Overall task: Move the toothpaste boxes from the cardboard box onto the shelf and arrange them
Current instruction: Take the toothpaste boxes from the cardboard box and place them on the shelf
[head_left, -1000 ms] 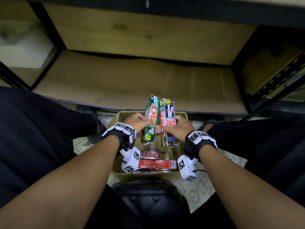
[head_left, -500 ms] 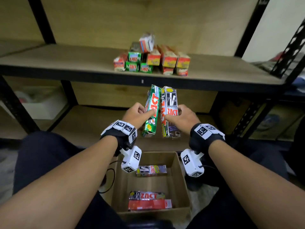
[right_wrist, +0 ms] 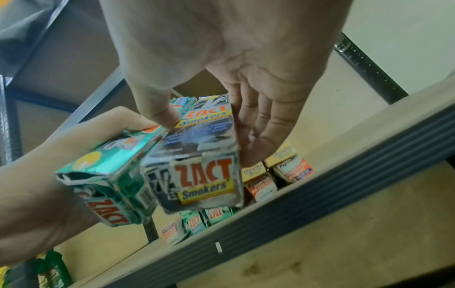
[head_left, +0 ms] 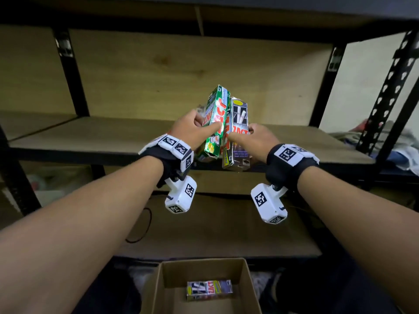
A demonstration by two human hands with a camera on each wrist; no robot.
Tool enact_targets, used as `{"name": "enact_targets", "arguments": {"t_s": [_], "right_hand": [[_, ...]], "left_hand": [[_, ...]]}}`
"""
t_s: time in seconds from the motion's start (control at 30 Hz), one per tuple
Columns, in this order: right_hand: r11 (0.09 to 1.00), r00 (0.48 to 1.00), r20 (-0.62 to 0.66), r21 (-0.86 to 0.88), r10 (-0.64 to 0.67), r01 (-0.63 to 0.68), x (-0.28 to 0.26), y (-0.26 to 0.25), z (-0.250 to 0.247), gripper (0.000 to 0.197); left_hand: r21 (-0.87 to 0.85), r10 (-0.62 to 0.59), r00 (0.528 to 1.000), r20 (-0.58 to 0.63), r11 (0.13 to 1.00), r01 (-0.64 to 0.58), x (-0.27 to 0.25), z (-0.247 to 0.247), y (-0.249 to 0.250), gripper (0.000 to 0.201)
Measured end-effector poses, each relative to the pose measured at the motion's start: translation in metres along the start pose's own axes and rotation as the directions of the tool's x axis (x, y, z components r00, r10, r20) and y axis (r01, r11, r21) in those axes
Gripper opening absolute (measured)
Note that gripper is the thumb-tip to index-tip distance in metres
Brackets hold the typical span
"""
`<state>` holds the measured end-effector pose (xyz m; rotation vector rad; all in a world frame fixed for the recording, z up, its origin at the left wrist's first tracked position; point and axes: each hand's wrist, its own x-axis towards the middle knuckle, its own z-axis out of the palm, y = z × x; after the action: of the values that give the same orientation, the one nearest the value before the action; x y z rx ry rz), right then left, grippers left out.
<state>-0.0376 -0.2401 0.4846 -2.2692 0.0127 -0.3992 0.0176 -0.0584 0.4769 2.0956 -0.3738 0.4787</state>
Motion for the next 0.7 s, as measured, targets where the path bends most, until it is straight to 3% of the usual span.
{"name": "enact_targets", "arguments": {"t_s": [0.23, 0.33, 0.43, 0.57, 0.7], "right_hand": [[0.997, 1.0, 0.011, -0.068, 0.029, -0.028, 0.056, -0.018, -0.003, 0.027], [0.993, 0.999, 0.026, -0.111, 0.032, -0.028, 0.074, -0.02, -0.001, 0.024], [0.987, 0.994, 0.07, -0.14, 0.085, -0.074, 0.095, -0.02, 0.005, 0.028], [0.965, 0.988, 0.085, -0.24, 0.133, -0.109, 0.121, -0.023, 0.016, 0.051], [0.941, 0.983, 0.094, -0.316, 0.157, -0.12, 0.14, -0.023, 0.025, 0.048]], "left_hand": [[0.151, -0.011, 0.995, -0.098, 0.988, 0.026, 0.054, -0.033, -0.008, 0.05], [0.147, -0.015, 0.997, -0.08, 0.989, 0.027, 0.073, -0.048, -0.026, 0.061], [0.155, -0.098, 0.993, -0.067, 0.982, 0.107, 0.09, -0.059, -0.049, 0.056], [0.181, -0.211, 0.976, -0.044, 0.96, 0.216, 0.106, -0.064, -0.077, 0.056], [0.287, -0.255, 0.966, 0.036, 0.929, 0.234, 0.117, -0.061, -0.093, 0.055]]}}
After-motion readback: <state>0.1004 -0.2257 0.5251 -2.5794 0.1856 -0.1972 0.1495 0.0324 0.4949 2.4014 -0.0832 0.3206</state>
